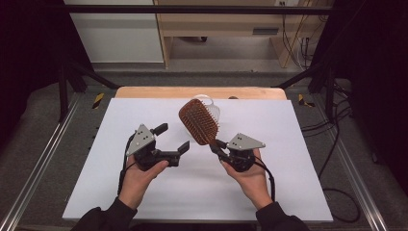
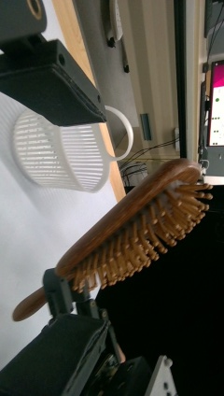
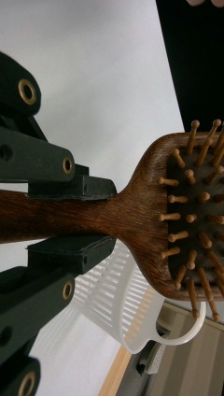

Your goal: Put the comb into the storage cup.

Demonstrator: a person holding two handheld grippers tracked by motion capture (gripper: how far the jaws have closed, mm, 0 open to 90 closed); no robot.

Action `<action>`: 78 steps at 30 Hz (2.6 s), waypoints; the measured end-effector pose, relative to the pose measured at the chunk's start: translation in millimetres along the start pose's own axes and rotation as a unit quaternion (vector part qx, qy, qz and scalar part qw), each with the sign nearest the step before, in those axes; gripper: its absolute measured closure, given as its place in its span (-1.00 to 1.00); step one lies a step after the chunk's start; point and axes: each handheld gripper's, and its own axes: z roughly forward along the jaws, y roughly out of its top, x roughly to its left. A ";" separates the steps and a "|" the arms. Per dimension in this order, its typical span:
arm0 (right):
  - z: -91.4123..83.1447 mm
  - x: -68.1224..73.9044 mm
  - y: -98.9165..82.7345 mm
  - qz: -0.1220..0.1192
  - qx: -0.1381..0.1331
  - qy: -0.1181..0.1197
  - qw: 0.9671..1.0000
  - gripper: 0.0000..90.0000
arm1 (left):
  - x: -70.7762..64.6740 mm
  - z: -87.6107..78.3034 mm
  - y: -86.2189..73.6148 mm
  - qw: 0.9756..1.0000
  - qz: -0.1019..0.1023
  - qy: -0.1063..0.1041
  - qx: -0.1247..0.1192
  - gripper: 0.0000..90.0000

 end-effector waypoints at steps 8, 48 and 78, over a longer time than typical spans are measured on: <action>-1.1 7.7 1.4 -0.004 -0.008 0.006 1.000 0.62 | -2.6 8.6 10.5 1.000 -0.008 -0.001 -0.010 -0.94; 9.5 33.3 -2.1 -0.012 -0.021 0.027 0.999 0.62 | 2.4 24.4 17.6 0.990 -0.137 -0.005 -0.029 -0.24; 9.1 24.6 -7.6 0.041 -0.024 0.025 0.999 0.07 | -8.9 38.4 35.8 0.991 -0.131 -0.007 -0.010 0.16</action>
